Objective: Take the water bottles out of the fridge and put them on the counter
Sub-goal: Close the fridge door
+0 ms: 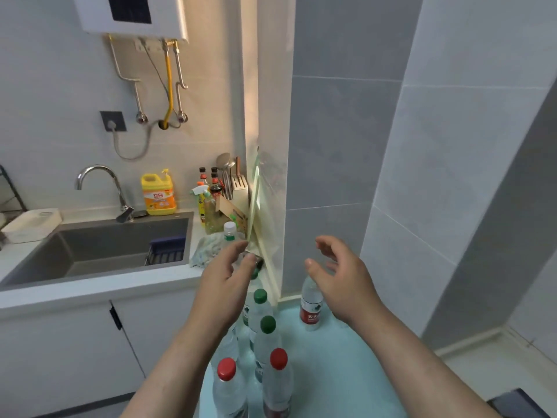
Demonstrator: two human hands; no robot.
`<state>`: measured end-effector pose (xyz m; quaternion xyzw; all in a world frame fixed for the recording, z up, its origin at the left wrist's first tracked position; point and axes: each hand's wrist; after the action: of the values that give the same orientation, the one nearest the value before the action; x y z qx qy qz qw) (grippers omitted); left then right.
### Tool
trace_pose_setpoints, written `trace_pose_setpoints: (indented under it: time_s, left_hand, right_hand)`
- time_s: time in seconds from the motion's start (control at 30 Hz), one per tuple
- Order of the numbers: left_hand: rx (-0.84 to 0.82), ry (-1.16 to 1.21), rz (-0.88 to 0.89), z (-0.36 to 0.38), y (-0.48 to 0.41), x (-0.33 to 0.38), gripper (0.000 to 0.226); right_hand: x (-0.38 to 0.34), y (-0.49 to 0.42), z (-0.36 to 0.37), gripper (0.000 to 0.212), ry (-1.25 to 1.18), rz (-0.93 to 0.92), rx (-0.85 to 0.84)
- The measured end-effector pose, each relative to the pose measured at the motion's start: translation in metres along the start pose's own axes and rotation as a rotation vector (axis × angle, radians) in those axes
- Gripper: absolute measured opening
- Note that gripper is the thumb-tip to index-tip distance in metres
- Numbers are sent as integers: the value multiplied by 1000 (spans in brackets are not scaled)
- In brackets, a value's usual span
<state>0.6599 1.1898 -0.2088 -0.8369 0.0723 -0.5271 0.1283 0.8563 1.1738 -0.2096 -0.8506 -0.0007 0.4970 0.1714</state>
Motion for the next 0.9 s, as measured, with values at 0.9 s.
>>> trace_pose_setpoints:
  time_s: [0.9]
  left_hand:
    - [760,-450,-238,-249,359,80,50]
  right_hand:
    - [-201,234,113,38,-408,-569,-747]
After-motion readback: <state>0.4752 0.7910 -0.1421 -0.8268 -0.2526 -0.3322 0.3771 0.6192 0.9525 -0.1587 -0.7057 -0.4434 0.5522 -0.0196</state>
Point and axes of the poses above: each hand's wrist, its own y-axis away from the middle knuckle, its own z-axis out of the palm, x = y × z, and after that the axes turned 3 degrees about -y, right-handed
